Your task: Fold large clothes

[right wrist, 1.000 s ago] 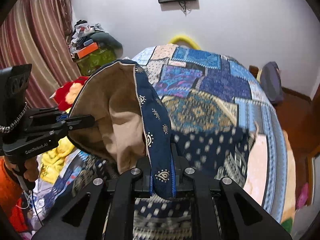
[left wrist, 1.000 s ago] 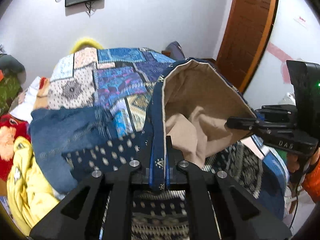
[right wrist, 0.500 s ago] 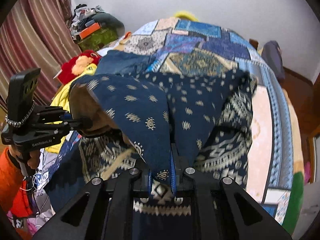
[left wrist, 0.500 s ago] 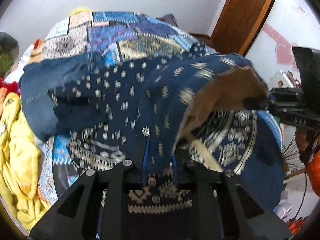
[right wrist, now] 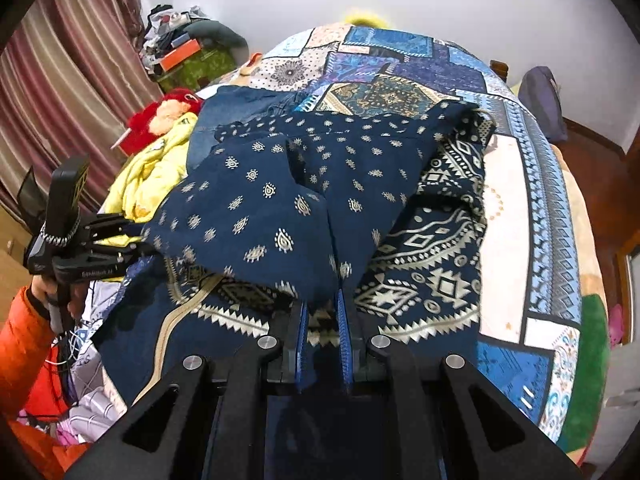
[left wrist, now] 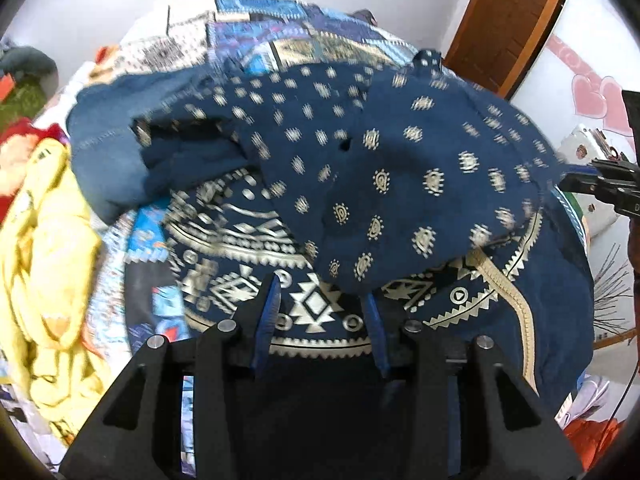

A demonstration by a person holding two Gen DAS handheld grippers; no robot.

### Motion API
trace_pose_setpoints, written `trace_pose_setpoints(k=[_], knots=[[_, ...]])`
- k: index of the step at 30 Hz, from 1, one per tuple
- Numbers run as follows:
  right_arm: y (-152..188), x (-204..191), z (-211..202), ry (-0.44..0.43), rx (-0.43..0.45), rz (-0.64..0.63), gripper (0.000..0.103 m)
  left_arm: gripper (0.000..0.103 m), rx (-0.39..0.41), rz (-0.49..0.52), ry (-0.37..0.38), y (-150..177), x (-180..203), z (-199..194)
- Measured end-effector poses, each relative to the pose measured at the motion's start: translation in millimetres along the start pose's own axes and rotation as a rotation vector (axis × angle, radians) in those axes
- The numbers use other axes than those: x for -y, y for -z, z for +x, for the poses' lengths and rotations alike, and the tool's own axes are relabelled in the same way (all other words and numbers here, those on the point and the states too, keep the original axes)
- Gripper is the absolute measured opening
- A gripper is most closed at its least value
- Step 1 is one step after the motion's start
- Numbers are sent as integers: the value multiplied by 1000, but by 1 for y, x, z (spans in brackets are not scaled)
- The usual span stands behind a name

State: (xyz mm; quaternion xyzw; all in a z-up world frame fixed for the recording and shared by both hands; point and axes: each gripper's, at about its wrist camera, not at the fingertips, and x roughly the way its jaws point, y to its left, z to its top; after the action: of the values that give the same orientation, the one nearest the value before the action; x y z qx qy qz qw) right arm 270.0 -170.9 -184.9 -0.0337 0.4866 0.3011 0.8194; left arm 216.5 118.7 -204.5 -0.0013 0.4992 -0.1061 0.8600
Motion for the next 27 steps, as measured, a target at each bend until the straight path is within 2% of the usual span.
trace_pose_setpoints(k=[4, 7, 10, 13, 17, 20, 23, 24, 25, 27], knots=[[0, 2, -23, 19, 42, -9, 10, 47, 73, 18, -55, -9, -5, -29], [-8, 1, -33, 40, 73, -13, 10, 49, 135, 5, -55, -23, -8, -50], [-19, -5, -31, 46, 88, -29, 10, 54, 191, 10, -58, -41, -5, -61], [-33, -16, -16, 37, 83, -42, 10, 61, 213, 20, -50, -63, 1, -54], [-43, -28, 16, -4, 36, -36, 10, 62, 157, 13, 5, -79, 11, -19], [-39, -33, 50, 31, -24, -58, 10, 62, 78, 19, 32, -74, 21, 18], [-25, -31, 84, 122, -113, -101, 10, 62, -12, 55, 4, -58, 28, 54], [-19, -28, 90, 126, -112, -109, 10, 63, -43, 76, -17, -50, 30, 66], [-16, -25, 89, 117, -87, -111, 10, 68, -51, 86, -28, -46, 30, 72], [-11, -20, 84, 127, -62, -118, 10, 77, -19, 95, -58, -37, 29, 75]])
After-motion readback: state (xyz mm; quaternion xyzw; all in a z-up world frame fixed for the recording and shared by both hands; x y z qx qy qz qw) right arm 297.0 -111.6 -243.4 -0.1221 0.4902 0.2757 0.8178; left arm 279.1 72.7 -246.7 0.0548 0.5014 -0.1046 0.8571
